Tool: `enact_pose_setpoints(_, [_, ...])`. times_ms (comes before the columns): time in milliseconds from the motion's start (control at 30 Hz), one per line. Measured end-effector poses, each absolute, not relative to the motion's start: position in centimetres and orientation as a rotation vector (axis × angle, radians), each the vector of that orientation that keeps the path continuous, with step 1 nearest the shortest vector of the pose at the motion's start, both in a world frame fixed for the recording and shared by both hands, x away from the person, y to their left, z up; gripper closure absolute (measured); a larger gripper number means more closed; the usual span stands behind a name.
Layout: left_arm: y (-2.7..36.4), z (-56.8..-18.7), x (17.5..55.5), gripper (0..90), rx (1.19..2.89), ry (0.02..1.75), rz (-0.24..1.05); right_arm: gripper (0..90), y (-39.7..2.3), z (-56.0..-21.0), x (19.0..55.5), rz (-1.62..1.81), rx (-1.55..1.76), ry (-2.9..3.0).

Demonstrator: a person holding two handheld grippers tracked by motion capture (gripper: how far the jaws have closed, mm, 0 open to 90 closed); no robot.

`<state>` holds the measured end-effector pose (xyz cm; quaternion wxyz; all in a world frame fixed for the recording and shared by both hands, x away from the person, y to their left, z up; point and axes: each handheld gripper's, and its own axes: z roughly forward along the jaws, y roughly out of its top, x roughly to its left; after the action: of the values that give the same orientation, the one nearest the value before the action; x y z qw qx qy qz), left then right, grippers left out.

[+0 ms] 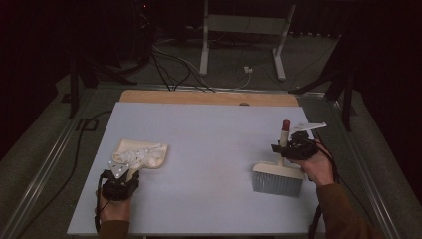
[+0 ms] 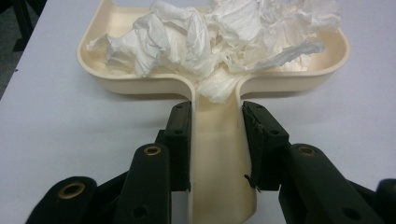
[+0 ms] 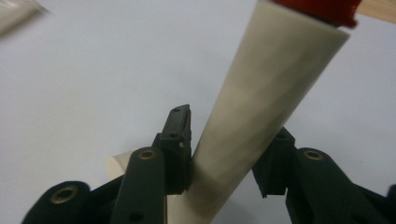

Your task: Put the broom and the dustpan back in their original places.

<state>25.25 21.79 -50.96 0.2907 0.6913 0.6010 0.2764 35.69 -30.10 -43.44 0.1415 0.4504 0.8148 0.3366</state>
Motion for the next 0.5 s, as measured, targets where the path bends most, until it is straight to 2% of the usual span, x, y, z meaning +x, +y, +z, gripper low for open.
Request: enact_pose_setpoints(500, [21.8, -51.1, 25.2, 66.3, 1.817, 1.645, 0.766, 64.5, -30.7, -46.6, 39.3, 1.07, 1.47, 2.523])
